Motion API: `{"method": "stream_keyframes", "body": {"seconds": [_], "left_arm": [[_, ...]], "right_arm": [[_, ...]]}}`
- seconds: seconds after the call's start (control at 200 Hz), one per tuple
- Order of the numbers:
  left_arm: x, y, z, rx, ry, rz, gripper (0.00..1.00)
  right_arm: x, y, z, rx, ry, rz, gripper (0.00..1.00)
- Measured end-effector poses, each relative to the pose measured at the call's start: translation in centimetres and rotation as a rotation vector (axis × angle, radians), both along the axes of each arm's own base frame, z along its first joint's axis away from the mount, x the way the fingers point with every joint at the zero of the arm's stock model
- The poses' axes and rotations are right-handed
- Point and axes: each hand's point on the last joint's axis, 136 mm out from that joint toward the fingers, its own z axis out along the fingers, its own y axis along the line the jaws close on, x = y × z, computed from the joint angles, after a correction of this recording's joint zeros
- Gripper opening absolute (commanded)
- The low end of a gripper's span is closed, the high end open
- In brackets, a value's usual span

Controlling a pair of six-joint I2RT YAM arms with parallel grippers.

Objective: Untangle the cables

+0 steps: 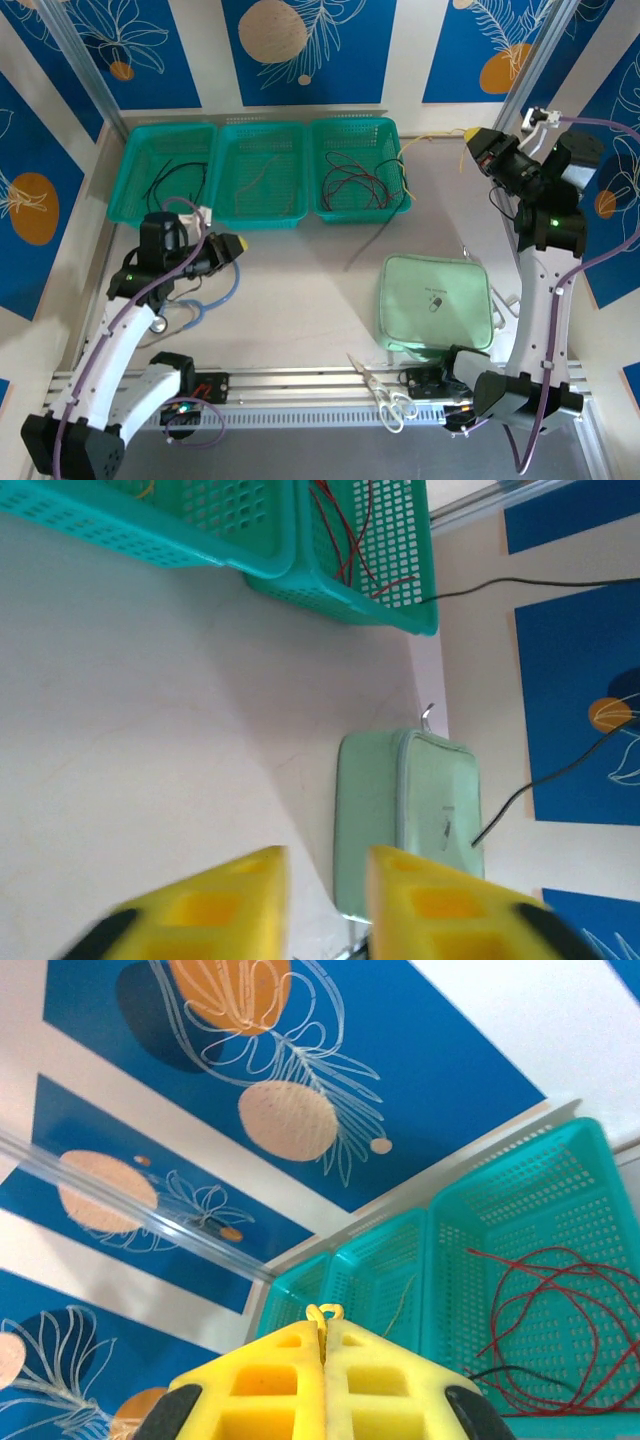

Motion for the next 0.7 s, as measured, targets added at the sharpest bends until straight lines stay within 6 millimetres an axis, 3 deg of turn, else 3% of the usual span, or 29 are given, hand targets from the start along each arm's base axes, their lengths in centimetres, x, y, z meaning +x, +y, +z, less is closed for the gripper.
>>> {"method": "stream_keyframes", "body": {"seconds": [0.065,0.2,0.33,0.49,0.695], "left_arm": [[0.6,-0.8,2.0,0.026,-0.067,-0.047,0.49],[1.0,-2.8,6.9,0.057,-0.297,-0.16,0.57],[0.4,-5.5,9.5,0.084,-0.519,-0.284,0.6],[0.1,-9.3,10.5,0.094,-0.706,-0.452,0.63],[-1.2,-13.8,9.3,0.124,-0.862,-0.647,0.64]], "right_arm": [[-0.3,0.7,0.5,-0.005,-0.01,0.034,0.0],[-1.2,2.9,1.1,-0.027,-0.025,0.121,0.0],[-2.4,6.0,1.8,-0.066,-0.054,0.236,0.0],[-4.2,9.9,1.7,-0.112,-0.077,0.372,0.0],[-5.9,13.0,1.0,-0.142,-0.077,0.488,0.0]]}}
